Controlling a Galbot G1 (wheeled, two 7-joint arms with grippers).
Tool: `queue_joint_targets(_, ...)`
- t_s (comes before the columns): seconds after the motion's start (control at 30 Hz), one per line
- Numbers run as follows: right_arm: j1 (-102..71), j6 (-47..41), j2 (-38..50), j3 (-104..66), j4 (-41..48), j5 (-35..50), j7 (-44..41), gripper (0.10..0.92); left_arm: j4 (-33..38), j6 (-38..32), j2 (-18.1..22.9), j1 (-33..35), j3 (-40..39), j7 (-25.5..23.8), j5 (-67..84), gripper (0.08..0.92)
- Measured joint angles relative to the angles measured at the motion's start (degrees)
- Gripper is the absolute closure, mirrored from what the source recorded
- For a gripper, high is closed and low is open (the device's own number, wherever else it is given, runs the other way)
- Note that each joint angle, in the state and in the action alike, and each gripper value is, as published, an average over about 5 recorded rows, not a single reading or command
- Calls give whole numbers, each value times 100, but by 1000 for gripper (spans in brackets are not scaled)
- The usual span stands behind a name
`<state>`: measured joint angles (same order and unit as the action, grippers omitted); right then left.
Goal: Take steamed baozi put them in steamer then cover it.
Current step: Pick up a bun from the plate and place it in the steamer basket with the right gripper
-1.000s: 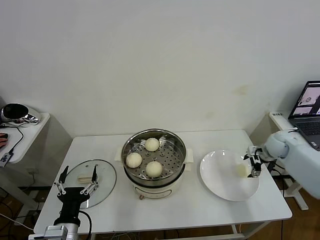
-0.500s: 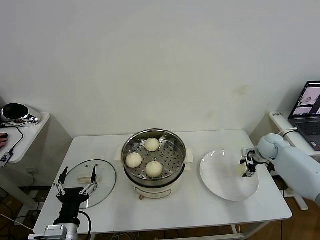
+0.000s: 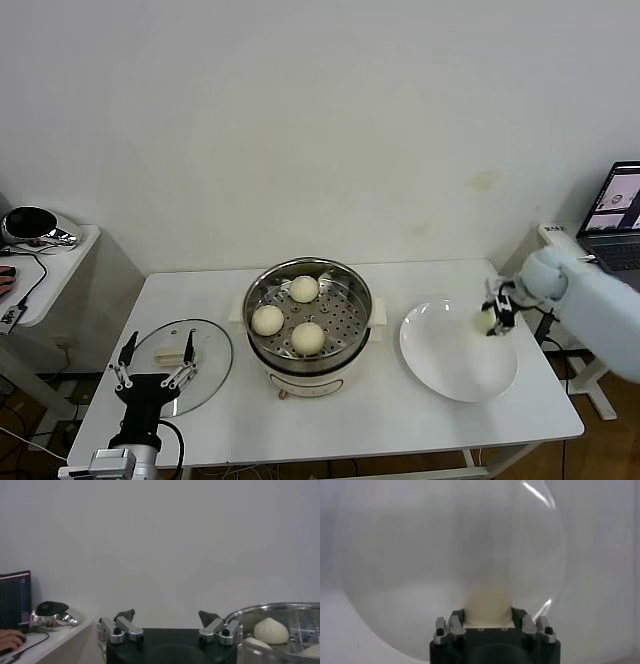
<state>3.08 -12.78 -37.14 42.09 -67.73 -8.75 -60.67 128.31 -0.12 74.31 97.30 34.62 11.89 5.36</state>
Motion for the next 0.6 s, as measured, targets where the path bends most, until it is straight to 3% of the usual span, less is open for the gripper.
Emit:
queue_joint_targets(0.27, 1922, -740, -48, 1480, -1062, 1450, 251, 411, -6, 7, -10, -57, -39, -9, -5, 177)
queue_joint_targets(0.6, 3331, -1905, -951, 2609, -1885, 3601, 1112, 406, -61, -42, 28, -93, -47, -13, 9, 177)
